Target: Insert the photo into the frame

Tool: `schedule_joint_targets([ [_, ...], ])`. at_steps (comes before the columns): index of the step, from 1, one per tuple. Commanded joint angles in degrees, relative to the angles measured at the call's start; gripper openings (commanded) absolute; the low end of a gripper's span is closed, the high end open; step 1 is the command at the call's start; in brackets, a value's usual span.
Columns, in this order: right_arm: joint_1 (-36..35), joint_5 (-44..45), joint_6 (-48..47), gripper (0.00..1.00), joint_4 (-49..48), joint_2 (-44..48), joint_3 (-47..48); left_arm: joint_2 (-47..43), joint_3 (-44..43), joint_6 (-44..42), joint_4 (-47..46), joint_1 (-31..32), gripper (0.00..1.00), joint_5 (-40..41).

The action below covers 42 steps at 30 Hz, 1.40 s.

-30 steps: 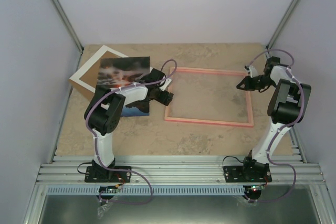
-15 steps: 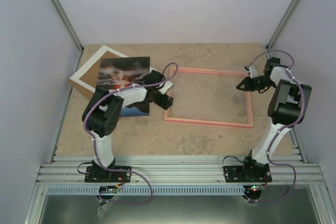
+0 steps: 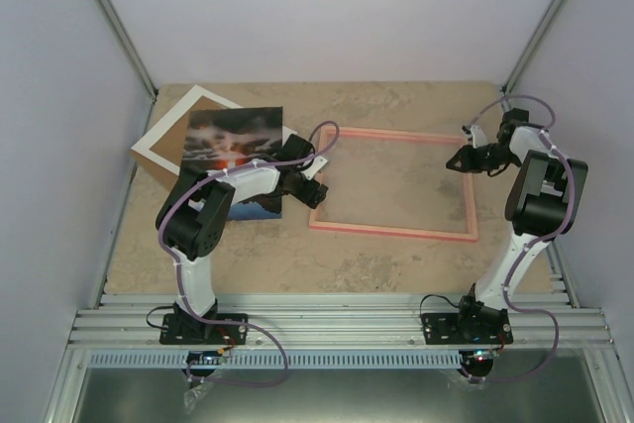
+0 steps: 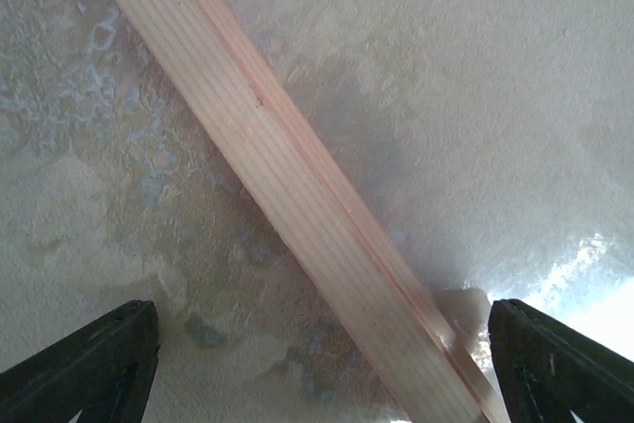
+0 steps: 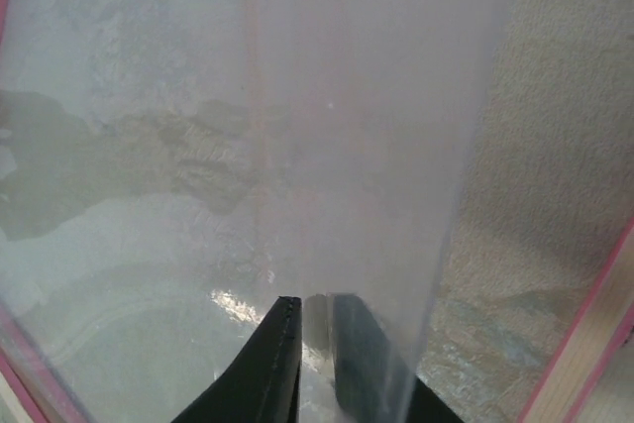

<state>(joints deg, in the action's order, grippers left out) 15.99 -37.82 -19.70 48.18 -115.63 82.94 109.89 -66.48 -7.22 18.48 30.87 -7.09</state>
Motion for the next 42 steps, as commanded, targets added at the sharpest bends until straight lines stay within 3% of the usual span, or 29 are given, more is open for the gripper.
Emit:
schedule_joint_targets([
  [1, 0.2, 1.4, 0.4, 0.18, -0.7, 2.0, -0.3, 3.1, 1.6, 1.2, 5.3, 0.2, 0.93, 2.4],
  [14, 0.3, 7.2, 0.1, 0.60, -0.1, 2.0, 2.3, 3.4, 1.9, 1.9, 5.2, 0.2, 0.93, 2.3],
  [19, 0.9, 9.6, -1.0, 0.71, 0.8, 2.2, 3.5, 3.4, 2.0, 1.9, 5.0, 0.2, 0.93, 2.5],
  [30, 3.9, 14.6, -0.9, 0.73, -0.5, 2.2, 5.9, 3.1, 2.0, 2.5, 4.5, 0.2, 0.94, 2.0],
  [42, 1.8, 19.2, 2.0, 0.56, -6.7, -0.1, 1.7, 3.5, 1.0, 3.0, 4.4, 0.2, 0.95, 2.0],
])
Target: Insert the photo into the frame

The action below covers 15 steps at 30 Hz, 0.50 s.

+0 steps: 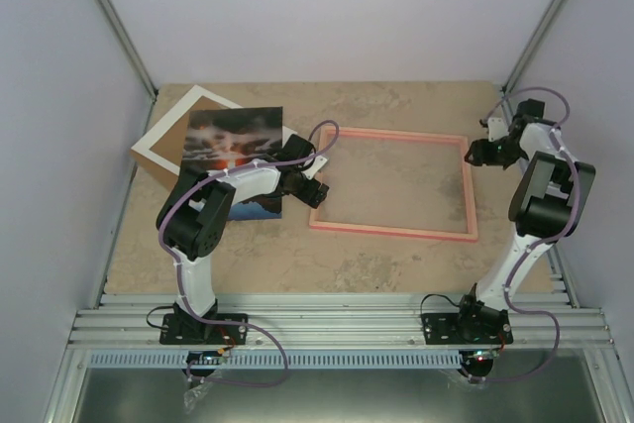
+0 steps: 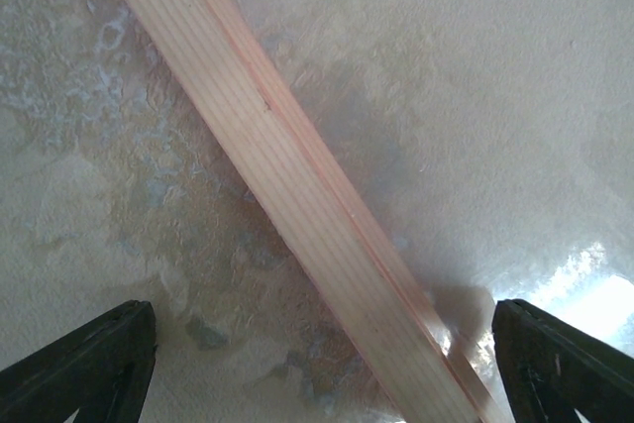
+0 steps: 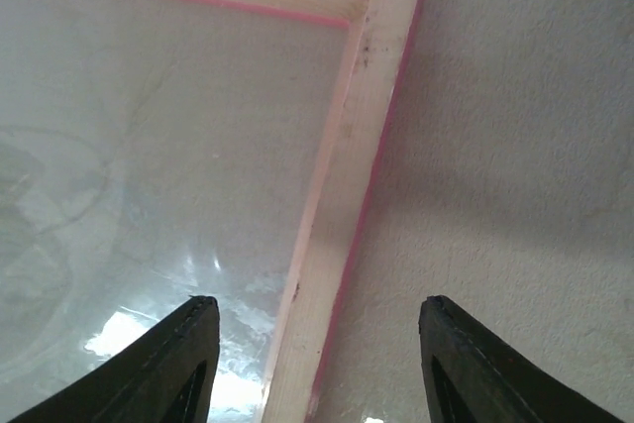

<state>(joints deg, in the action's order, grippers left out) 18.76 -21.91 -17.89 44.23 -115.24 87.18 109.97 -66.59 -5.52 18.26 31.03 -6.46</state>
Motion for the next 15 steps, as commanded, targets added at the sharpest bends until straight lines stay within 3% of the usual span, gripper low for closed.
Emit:
schedule_joint_targets([
  [1, -1.2, 4.0, 0.1, 0.55, -3.5, -0.5, -3.6, 3.5, 1.0, 1.4, 4.6, 0.1, 0.95, 1.4],
  [7, -2.1, 6.0, 0.5, 0.39, -6.4, -0.9, -7.4, 4.0, 1.0, 2.7, 4.3, -0.1, 0.95, 2.4],
  [15, -4.4, 2.0, 3.9, 0.33, -8.6, -2.2, -6.8, 5.1, 0.0, 4.0, 4.3, -3.5, 0.92, 4.1],
])
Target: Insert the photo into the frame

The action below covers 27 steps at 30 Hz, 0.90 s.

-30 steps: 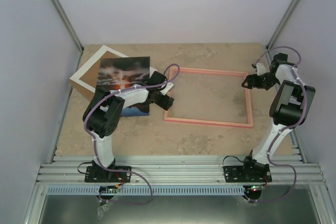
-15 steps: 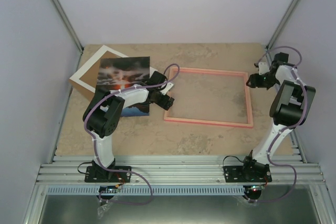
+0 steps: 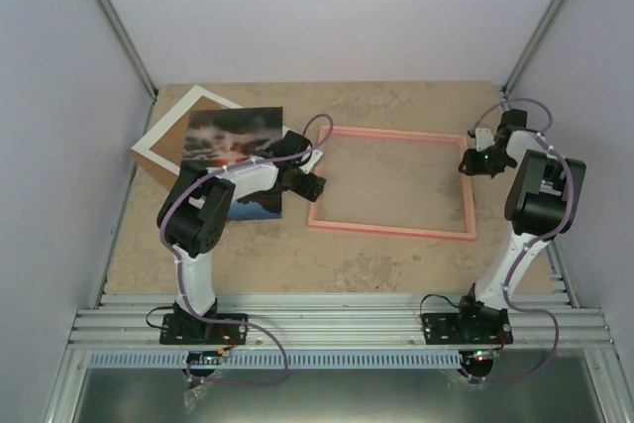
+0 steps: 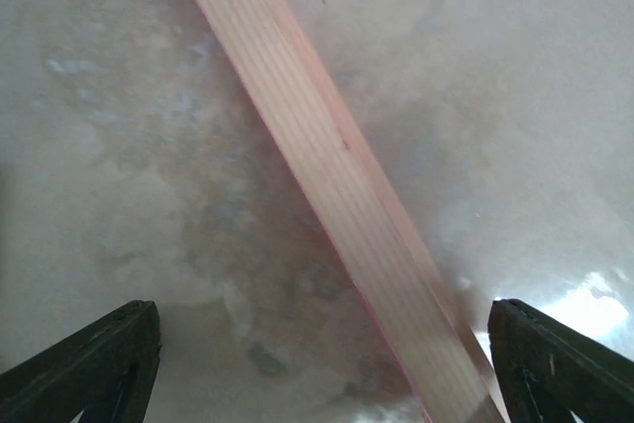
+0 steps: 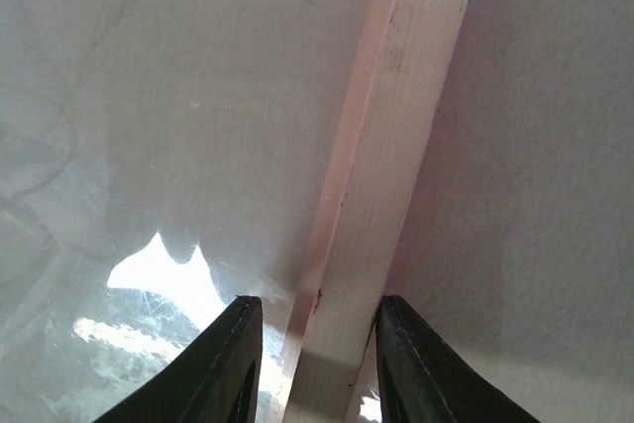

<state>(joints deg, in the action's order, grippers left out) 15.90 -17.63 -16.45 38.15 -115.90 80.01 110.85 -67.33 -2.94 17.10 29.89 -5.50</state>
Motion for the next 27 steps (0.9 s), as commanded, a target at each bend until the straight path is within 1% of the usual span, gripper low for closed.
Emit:
schedule_joint_targets([
  [1, -2.0, -3.1, 3.1, 0.33, -2.7, -2.0, 0.7, 4.6, 0.3, 1.4, 5.6, -2.8, 0.92, 3.3],
  [3, -2.6, -4.2, 3.8, 0.33, -3.4, -2.7, 1.3, 4.9, -0.3, 1.5, 5.7, -3.4, 0.92, 3.5],
  [7, -2.6, -4.9, 2.4, 0.41, -1.8, -2.3, 3.2, 4.7, -0.4, 2.1, 5.9, -3.9, 0.92, 2.6],
  [11, -1.7, -5.7, 0.2, 0.49, 1.5, 2.2, 1.7, 3.6, 0.9, 2.3, 5.0, -3.8, 0.92, 0.8],
  [15, -1.7, -6.0, -0.6, 0.52, 4.8, 8.6, -2.7, 3.3, 1.7, 4.3, 4.0, -3.6, 0.92, 0.3],
  [18, -1.7, -3.7, -1.6, 0.51, 5.6, 11.8, -7.8, 3.2, 2.0, 4.4, 3.7, -3.6, 0.92, 0.1],
  [21, -1.7, -0.8, -2.5, 0.48, 4.1, 14.1, -12.3, 3.2, 2.2, 4.5, 3.4, -3.5, 0.92, 0.0],
  [27, -1.7, 4.4, -2.9, 0.43, -0.2, 13.8, -16.8, 3.3, 2.5, 4.5, 3.1, -3.4, 0.92, -0.2],
])
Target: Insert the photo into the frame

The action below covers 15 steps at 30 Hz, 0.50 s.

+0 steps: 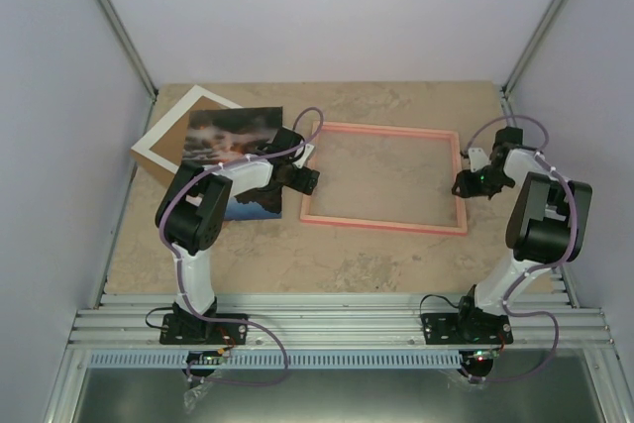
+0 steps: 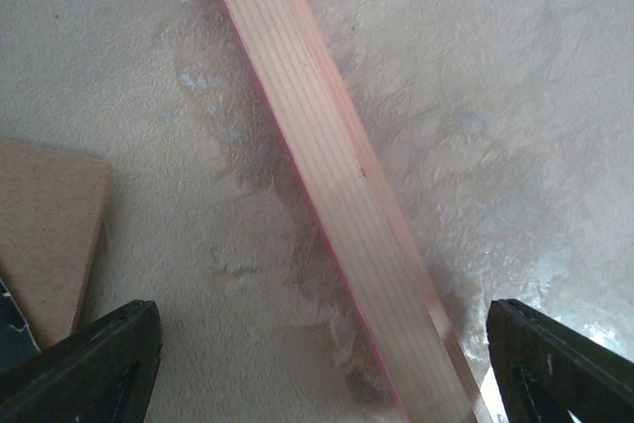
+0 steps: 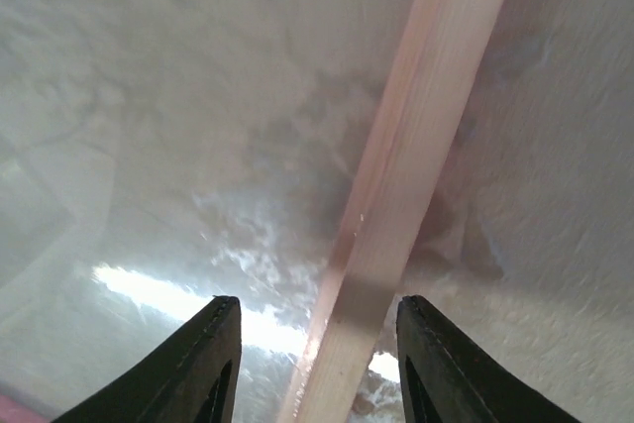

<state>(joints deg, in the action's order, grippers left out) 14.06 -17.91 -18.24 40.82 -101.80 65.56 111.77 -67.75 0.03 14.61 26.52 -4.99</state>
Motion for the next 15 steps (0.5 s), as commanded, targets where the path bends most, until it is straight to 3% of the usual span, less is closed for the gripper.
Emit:
schedule_joint_targets([
  [1, 0.1, 5.3, -1.3, 0.42, -3.6, -0.4, -3.1, 2.5, 2.9, 1.5, 5.5, -0.1, 0.92, -0.8],
  [15, -0.6, 10.3, -4.0, 0.41, -8.0, -2.1, -8.6, 2.9, 2.6, 1.8, 5.5, -0.1, 0.92, -0.2],
])
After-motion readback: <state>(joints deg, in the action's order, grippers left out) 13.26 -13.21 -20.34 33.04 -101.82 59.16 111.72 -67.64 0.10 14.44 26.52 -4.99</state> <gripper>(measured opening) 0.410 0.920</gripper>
